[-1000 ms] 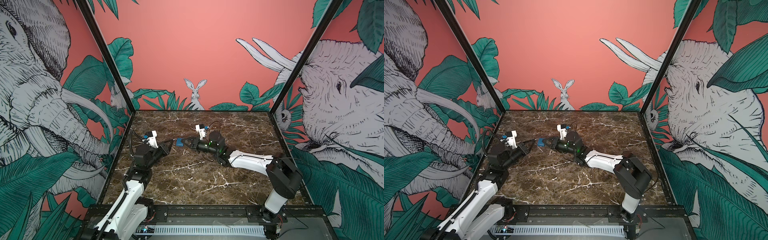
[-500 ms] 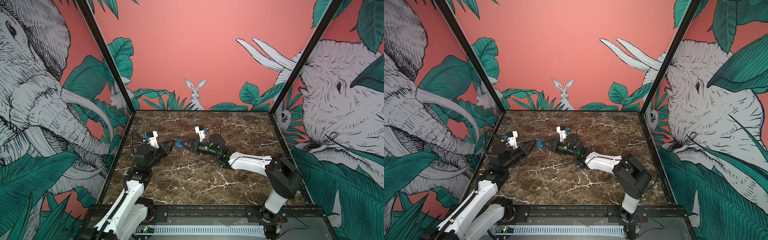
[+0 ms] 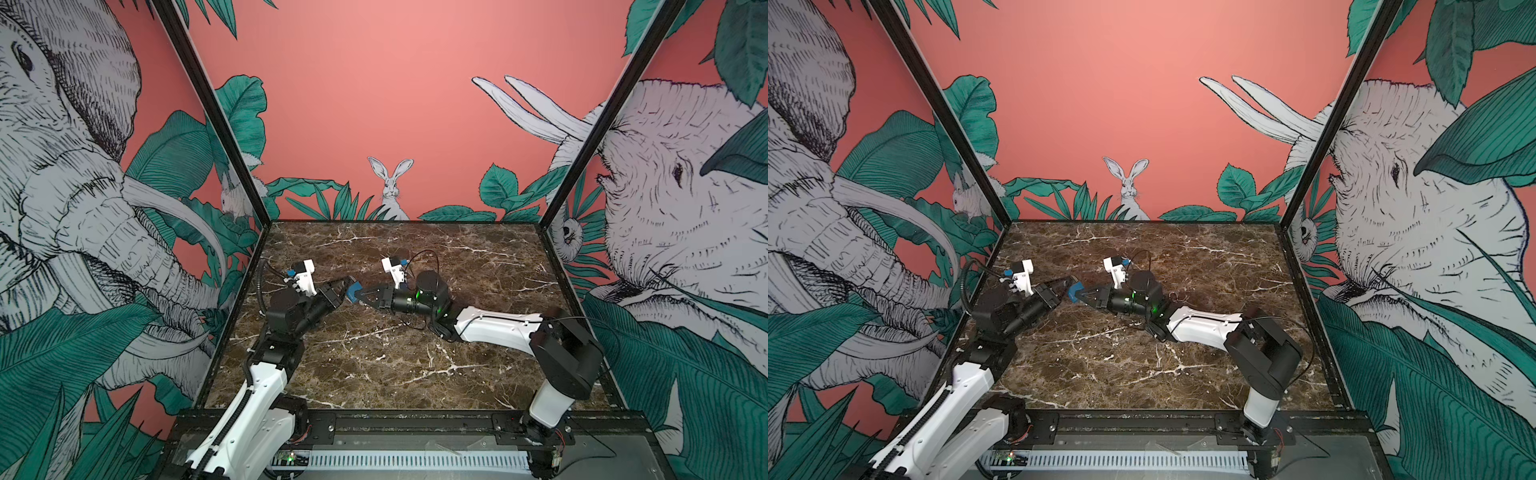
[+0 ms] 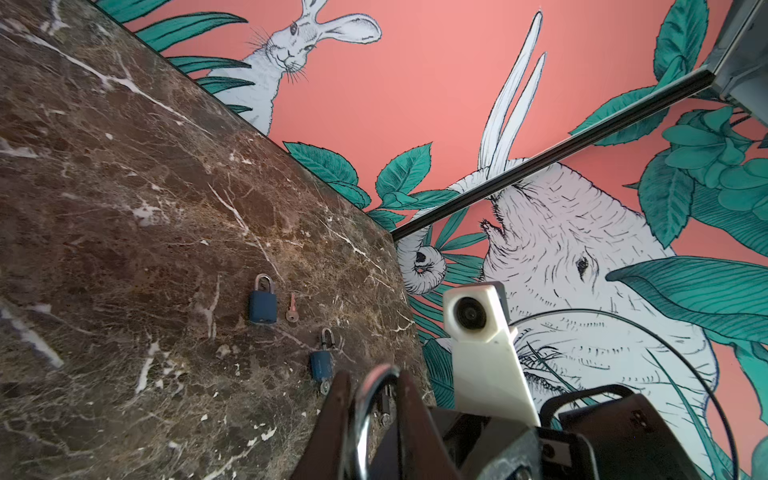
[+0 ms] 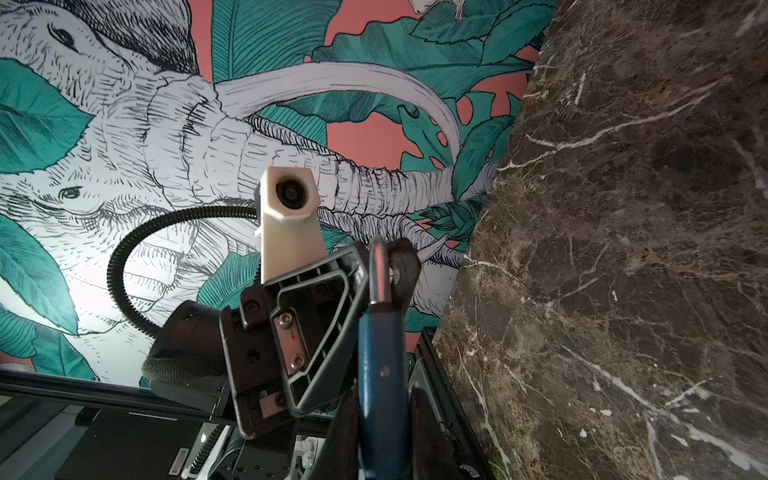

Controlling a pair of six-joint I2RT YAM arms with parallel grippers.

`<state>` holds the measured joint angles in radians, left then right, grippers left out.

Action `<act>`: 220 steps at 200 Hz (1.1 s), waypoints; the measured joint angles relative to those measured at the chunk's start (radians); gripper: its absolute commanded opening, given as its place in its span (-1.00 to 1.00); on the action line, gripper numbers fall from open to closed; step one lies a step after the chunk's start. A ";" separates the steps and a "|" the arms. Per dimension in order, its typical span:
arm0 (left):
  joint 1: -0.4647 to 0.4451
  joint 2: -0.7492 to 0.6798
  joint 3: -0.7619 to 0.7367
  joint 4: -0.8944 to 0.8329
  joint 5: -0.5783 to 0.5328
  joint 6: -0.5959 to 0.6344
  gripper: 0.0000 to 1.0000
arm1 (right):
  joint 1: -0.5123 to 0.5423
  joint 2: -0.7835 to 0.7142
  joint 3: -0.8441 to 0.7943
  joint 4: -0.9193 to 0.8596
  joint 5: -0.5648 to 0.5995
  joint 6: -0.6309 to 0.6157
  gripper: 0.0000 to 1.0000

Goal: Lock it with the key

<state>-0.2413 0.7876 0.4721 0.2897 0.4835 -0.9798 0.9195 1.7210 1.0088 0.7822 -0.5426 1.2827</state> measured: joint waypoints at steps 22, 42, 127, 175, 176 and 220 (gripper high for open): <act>0.000 0.004 0.003 0.004 0.008 0.003 -0.73 | 0.003 0.000 0.000 0.000 -0.005 0.001 -1.00; 0.000 0.006 0.003 0.008 0.004 0.009 -0.79 | 0.003 0.000 0.000 -0.001 -0.011 0.004 -1.00; -0.015 0.005 0.016 -0.036 0.045 0.046 -1.00 | -0.015 -0.047 -0.056 -0.006 -0.028 0.004 -1.00; -0.026 0.011 0.017 -0.038 0.088 0.049 -1.00 | -0.045 -0.085 -0.066 -0.079 -0.092 -0.027 -1.00; -0.027 0.012 0.017 -0.038 0.089 0.049 -1.00 | -0.045 -0.085 -0.065 -0.080 -0.093 -0.029 -1.00; -0.029 0.022 0.017 -0.050 0.113 0.048 -1.00 | -0.087 -0.093 -0.031 -0.199 -0.191 -0.084 -1.00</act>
<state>-0.2707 0.8097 0.4892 0.2401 0.5968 -0.9314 0.8322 1.6279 0.9775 0.5831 -0.7338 1.1992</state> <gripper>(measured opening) 0.061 0.163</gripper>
